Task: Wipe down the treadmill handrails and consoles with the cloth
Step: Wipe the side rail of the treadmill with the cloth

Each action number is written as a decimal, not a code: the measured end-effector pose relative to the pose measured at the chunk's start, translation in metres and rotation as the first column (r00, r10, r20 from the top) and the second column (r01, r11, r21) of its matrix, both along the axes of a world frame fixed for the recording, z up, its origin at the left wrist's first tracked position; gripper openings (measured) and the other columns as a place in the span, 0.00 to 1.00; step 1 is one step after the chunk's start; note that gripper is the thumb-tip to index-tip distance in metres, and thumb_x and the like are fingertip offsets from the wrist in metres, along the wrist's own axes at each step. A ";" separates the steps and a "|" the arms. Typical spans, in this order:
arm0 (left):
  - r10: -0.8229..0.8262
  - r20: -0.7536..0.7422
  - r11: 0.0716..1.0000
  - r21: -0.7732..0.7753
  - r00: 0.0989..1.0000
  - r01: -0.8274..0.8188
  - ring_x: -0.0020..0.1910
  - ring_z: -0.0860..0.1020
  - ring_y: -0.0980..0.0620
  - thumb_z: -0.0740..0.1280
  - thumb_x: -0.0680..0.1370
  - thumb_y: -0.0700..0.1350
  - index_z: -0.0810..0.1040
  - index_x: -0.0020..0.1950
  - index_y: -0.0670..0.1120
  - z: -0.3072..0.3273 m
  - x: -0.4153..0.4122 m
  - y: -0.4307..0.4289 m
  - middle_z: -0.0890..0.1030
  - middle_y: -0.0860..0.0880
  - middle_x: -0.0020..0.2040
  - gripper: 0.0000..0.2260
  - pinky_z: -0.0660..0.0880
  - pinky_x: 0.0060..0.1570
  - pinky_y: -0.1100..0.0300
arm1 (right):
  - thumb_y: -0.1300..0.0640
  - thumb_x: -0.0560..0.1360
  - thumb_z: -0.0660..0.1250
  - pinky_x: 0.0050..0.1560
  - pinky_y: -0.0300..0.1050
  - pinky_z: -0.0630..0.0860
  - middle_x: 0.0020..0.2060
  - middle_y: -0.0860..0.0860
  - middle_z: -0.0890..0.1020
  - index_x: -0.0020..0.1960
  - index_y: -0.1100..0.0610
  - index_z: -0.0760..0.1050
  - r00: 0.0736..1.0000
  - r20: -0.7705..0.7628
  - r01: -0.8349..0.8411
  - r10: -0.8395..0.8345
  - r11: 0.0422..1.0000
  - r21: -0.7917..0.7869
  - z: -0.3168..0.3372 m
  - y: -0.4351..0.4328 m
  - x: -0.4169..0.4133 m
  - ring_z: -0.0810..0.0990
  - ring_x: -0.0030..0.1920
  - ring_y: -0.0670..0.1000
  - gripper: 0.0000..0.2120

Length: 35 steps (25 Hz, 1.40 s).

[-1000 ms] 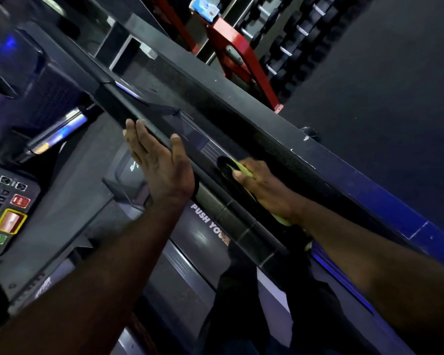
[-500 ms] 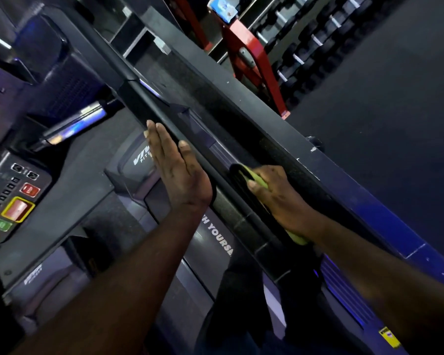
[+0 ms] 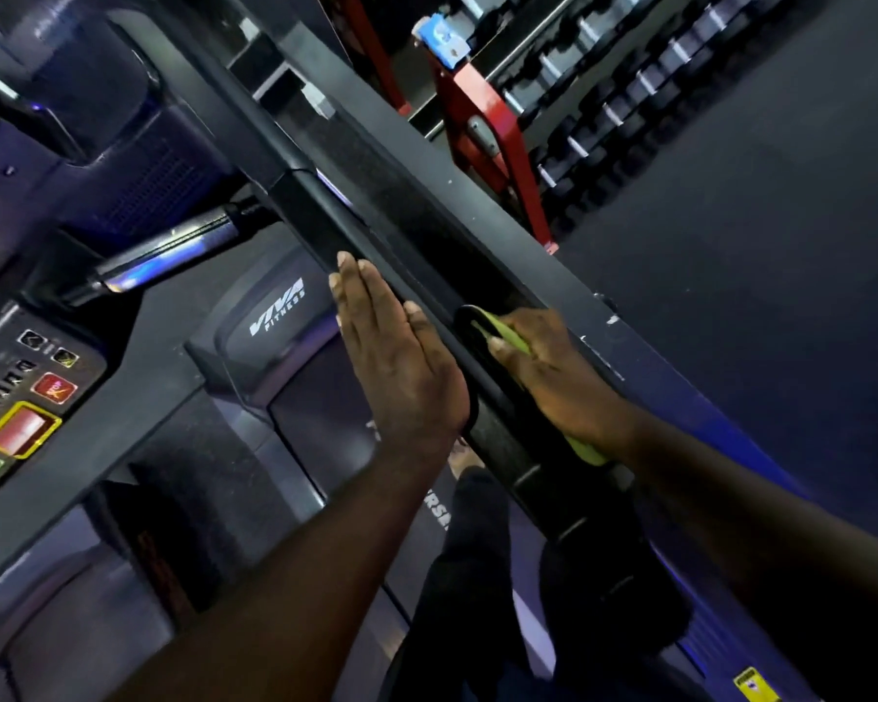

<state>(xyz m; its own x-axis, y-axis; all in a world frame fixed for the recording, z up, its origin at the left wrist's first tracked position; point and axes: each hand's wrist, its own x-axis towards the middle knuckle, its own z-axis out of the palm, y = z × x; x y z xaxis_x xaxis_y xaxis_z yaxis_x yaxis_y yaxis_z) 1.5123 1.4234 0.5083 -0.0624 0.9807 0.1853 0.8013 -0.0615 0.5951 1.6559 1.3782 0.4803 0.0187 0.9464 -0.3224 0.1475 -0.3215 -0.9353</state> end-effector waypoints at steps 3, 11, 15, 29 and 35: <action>-0.134 -0.132 0.990 -0.053 0.982 0.128 0.86 0.48 0.46 0.51 0.88 0.46 0.54 0.85 0.38 0.007 -0.021 0.006 0.52 0.42 0.86 0.26 0.42 0.83 0.52 | 0.52 0.86 0.63 0.50 0.22 0.67 0.60 0.55 0.70 0.60 0.49 0.74 0.998 0.033 -0.055 0.052 0.995 0.088 0.016 0.052 -0.013 0.72 0.53 0.39 0.04; -0.252 -0.376 0.967 -0.139 0.892 0.215 0.86 0.45 0.45 0.48 0.88 0.55 0.50 0.85 0.38 0.017 -0.059 0.041 0.48 0.41 0.86 0.30 0.46 0.83 0.43 | 0.49 0.87 0.61 0.48 0.21 0.66 0.63 0.56 0.71 0.60 0.49 0.73 0.986 0.154 -0.070 0.060 0.995 0.064 0.011 0.081 -0.025 0.72 0.54 0.37 0.06; -0.311 -0.446 0.950 -0.123 0.839 0.287 0.86 0.48 0.44 0.49 0.88 0.56 0.54 0.85 0.37 0.020 -0.072 0.047 0.52 0.39 0.86 0.31 0.48 0.83 0.43 | 0.48 0.87 0.60 0.50 0.31 0.69 0.61 0.52 0.68 0.62 0.50 0.71 0.977 0.187 -0.131 0.098 0.976 0.173 0.022 0.174 -0.055 0.71 0.53 0.38 0.08; -0.438 -0.266 0.889 0.012 0.858 0.458 0.83 0.61 0.45 0.62 0.85 0.60 0.68 0.81 0.41 0.013 -0.113 0.071 0.65 0.43 0.82 0.31 0.55 0.82 0.43 | 0.40 0.81 0.64 0.69 0.58 0.76 0.61 0.53 0.83 0.66 0.46 0.77 0.985 0.156 -0.053 0.066 0.995 -0.088 0.009 0.199 -0.071 0.82 0.62 0.51 0.18; -0.450 0.085 0.893 0.079 0.889 0.444 0.81 0.65 0.45 0.70 0.83 0.49 0.70 0.79 0.39 0.002 -0.121 0.071 0.67 0.42 0.81 0.27 0.63 0.79 0.45 | 0.52 0.81 0.69 0.67 0.55 0.77 0.64 0.49 0.79 0.68 0.51 0.74 0.939 0.340 -0.048 -0.053 0.958 0.283 0.070 0.148 -0.072 0.78 0.65 0.49 0.17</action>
